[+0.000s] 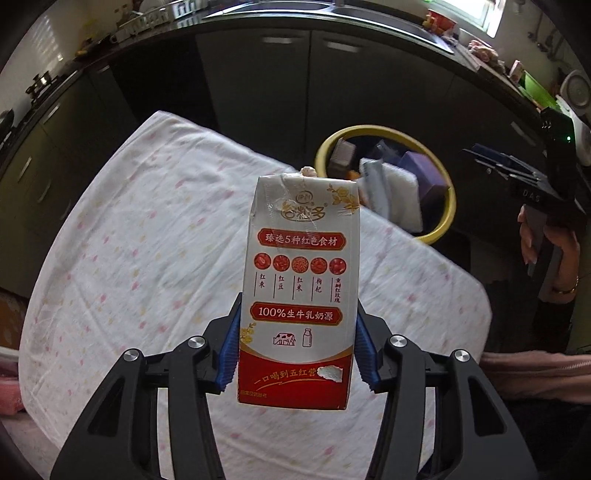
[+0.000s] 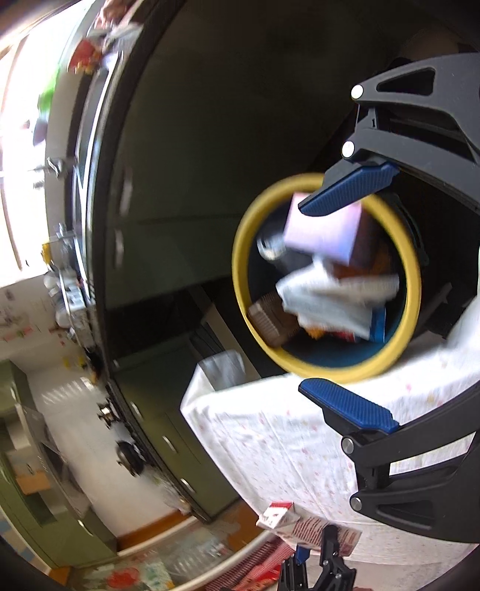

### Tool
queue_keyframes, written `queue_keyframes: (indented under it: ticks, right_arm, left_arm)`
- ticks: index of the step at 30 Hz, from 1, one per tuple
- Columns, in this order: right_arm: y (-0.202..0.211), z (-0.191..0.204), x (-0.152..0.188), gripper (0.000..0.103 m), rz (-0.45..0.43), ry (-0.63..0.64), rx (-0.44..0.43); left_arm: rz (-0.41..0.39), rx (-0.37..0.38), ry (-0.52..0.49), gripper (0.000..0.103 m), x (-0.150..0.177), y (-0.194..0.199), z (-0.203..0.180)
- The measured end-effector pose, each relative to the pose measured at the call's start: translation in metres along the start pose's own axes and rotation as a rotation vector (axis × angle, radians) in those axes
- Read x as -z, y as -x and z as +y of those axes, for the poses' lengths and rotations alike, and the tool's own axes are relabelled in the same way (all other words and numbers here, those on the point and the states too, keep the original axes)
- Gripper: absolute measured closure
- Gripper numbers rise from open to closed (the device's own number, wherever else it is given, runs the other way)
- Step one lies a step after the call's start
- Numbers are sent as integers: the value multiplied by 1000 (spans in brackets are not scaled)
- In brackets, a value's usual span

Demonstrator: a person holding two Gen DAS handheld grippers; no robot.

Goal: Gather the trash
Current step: 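Lift the milk carton, carry it over the bin and open the left tool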

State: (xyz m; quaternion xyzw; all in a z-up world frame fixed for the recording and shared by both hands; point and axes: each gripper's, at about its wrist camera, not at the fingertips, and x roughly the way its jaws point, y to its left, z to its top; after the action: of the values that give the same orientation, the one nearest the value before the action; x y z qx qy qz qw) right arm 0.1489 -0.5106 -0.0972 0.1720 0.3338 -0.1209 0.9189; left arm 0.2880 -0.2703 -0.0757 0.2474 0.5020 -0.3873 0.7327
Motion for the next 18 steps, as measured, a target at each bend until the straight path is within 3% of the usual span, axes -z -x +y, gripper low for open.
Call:
queue_keyframes:
  ticks: [7,11,14,17,18]
  right_arm:
    - [25,-45,2,18,-18,-45,40]
    - [32,-63,6,18,-21,-70,38]
    - [31,-71,7,18,-20,-82,32]
    - [31,-77,9,18,-17,-90,25]
    - [32,-78,11,18,-16,-91,22]
  left_arm:
    - [34,145,6,51,-91,-73,-71]
    - [66,115,15,51,-128,-122,-100]
    - [83,96,60,51,-141,-149,-108]
    - [107,122,125,50,-148,-165,-115]
    - [113,122,139,46,-148,-167,-116]
